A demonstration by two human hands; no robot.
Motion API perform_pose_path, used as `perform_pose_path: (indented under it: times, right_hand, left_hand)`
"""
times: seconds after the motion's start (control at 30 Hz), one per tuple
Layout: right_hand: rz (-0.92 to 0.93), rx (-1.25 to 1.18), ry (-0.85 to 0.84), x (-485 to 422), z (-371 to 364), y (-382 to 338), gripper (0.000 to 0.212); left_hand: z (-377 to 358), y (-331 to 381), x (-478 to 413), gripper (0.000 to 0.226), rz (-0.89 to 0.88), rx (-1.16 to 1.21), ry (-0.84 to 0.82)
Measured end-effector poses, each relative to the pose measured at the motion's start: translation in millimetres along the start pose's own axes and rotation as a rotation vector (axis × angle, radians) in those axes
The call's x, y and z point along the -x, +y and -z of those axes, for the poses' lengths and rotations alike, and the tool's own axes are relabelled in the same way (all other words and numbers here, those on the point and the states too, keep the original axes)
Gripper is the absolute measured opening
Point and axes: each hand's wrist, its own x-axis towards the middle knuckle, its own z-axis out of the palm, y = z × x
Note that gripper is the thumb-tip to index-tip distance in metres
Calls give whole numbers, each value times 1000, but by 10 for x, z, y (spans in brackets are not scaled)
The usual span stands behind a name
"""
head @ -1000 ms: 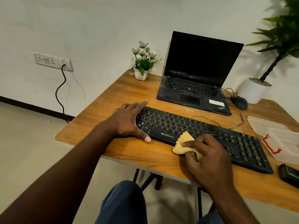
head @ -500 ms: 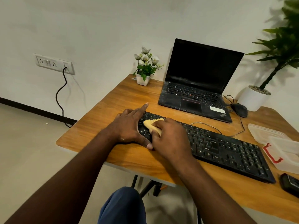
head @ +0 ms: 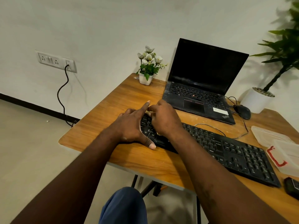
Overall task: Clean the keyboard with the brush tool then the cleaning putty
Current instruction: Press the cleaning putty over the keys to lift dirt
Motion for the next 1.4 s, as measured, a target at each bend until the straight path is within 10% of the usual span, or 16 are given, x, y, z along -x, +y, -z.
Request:
perform_pose_path:
  times: [1.4]
  right_hand:
    - [8,40,-169,935,595,666,37]
  left_hand:
    - [-125,160,-8,157,-8,-112,-9]
